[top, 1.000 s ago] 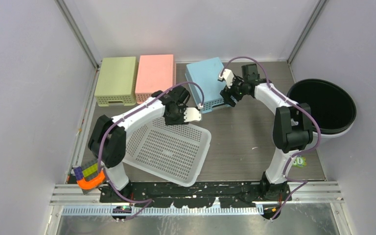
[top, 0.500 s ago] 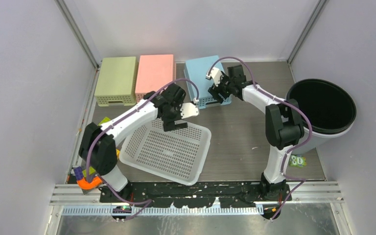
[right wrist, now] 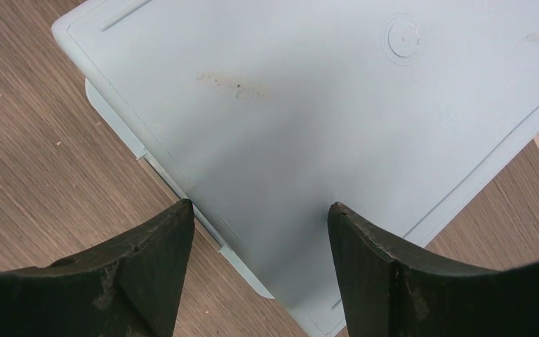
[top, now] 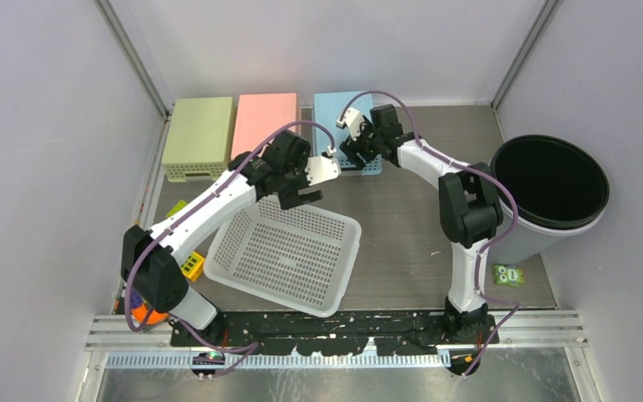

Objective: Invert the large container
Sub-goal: Move the container to the center of the board.

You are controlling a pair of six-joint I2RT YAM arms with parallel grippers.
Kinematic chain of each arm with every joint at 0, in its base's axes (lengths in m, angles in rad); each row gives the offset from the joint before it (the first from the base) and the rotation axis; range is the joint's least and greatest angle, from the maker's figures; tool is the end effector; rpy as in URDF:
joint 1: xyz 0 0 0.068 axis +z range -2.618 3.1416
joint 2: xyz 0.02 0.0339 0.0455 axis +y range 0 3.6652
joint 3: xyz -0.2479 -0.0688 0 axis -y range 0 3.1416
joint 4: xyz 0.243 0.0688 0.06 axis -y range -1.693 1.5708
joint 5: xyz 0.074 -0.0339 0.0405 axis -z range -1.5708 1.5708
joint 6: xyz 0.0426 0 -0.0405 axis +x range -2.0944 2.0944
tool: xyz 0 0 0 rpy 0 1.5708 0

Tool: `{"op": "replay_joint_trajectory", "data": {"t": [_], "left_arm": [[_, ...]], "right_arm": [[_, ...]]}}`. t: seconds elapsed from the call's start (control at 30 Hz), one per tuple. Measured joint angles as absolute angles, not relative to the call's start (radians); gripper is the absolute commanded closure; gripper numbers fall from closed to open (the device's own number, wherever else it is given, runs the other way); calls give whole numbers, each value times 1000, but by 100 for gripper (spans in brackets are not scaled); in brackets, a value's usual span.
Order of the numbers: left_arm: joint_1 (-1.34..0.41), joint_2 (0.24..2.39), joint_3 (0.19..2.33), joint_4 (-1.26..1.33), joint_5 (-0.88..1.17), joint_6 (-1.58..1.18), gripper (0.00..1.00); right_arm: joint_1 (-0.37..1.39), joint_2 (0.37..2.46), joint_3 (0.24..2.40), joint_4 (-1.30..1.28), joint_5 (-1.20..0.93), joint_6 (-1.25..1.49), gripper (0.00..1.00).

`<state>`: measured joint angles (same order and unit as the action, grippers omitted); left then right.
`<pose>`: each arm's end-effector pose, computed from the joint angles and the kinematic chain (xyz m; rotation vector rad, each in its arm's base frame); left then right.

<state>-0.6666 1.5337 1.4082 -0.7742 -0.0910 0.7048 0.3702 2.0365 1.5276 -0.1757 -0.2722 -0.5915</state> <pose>0.2632 -0.2021 0.2992 1.5333 1.9361 0.1289 0.4264 0.1778 0.1963 -1.1586 1.9079 0.1864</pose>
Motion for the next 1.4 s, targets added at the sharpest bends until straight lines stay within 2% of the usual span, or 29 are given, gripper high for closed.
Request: {"op": "replay_joint_trajectory", "data": {"t": [0.27,0.47,0.63,0.83,1.13,1.4], "left_arm": [[-665,1544,1430,-734,-168,683,0],[-659,1573,1466,-700,-214,673,0],[-652,1615,1524,-684,-244,657,0],[-652,1621,1536,-669,-244,641,0],[-582,1522,1312,-648,-147,670,0],[-523,1427,1279,-638,-75,662,0]], "right_arm": [[373,2041,1546,-196,-281,-548,26],[345,2018,1591,-298,-358,-383,25],[276,2017,1729,-383,-401,-178,27],[196,2038,1925,-442,-331,11,30],[179,2250,2038,-488,-310,161,34],[163,2341,2082,-535,-358,221,35]]}}
